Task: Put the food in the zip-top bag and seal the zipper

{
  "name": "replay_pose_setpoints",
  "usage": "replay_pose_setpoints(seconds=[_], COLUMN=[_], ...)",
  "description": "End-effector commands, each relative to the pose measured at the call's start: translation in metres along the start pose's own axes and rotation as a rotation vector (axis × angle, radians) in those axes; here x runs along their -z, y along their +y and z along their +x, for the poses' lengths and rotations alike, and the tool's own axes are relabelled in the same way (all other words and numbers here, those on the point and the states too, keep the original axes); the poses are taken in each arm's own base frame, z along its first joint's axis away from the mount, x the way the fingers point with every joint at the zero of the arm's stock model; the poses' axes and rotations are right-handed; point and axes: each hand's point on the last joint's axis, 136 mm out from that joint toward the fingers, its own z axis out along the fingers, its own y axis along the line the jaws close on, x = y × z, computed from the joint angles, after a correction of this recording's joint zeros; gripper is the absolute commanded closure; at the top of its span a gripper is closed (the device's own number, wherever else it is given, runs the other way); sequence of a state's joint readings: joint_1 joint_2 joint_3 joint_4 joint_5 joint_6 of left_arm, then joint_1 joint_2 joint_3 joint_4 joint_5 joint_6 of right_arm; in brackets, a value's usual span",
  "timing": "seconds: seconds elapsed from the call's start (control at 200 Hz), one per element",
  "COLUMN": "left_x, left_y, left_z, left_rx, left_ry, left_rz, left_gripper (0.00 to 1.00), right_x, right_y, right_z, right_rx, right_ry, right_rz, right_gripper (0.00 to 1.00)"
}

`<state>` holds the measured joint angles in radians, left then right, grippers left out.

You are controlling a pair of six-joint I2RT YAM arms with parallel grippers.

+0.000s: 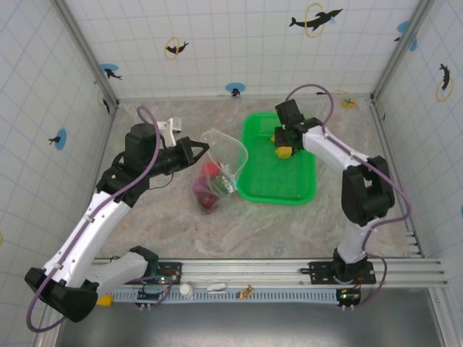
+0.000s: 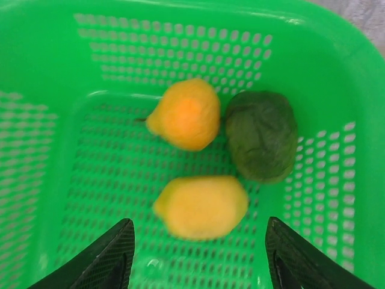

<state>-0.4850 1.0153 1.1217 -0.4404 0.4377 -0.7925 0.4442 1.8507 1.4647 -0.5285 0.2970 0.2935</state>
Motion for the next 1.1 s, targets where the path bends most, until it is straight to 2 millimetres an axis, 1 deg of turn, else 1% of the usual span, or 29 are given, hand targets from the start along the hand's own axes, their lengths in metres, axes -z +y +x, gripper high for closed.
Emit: replay_pose_setpoints(seconds=[0.0, 0.085, 0.11, 0.19, 0.265, 0.49, 0.711, 0.871, 1.096], left_x=[0.006, 0.006, 0.005, 0.007, 0.008, 0.008, 0.007, 0.010, 0.012], left_y=[-0.016, -0.015, -0.014, -0.012, -0.011, -0.008, -0.008, -0.008, -0.006], left_z=[-0.001, 0.001, 0.001, 0.001, 0.001, 0.004, 0.004, 0.004, 0.003], left_rx=[-0.034, -0.036, -0.041, -0.054, -0.064, -0.069, -0.071, -0.071, -0.069], left_ry=[-0.012, -0.005, -0.005, -0.005, -0.003, 0.001, 0.006, -0.003, -0.008], left_rz=[0.079, 0.078, 0.071, 0.054, 0.047, 0.038, 0.038, 0.034, 0.020], left_gripper=[1.00, 1.00, 1.00, 1.00, 1.00, 1.00, 1.00, 1.00, 1.00], right_x=[-0.011, -0.029, -0.036, -0.048, -0.059, -0.071, -0.087, -0.097, -0.106], right_y=[-0.018, -0.021, -0.021, -0.024, -0.025, -0.030, -0.035, -0.034, -0.032], right_z=[-0.022, -0.030, -0.029, -0.033, -0.029, -0.011, 0.009, 0.018, 0.025], right_rx=[0.032, 0.017, 0.018, 0.016, 0.017, 0.027, 0.053, 0.061, 0.064], right_ry=[-0.013, 0.014, 0.029, 0.055, 0.083, 0.109, 0.163, 0.190, 0.204], right_rz=[0.105, 0.104, 0.105, 0.123, 0.124, 0.144, 0.170, 0.164, 0.156], right_gripper=[0.40, 0.40, 0.40, 0.40, 0.40, 0.41, 0.40, 0.39, 0.39])
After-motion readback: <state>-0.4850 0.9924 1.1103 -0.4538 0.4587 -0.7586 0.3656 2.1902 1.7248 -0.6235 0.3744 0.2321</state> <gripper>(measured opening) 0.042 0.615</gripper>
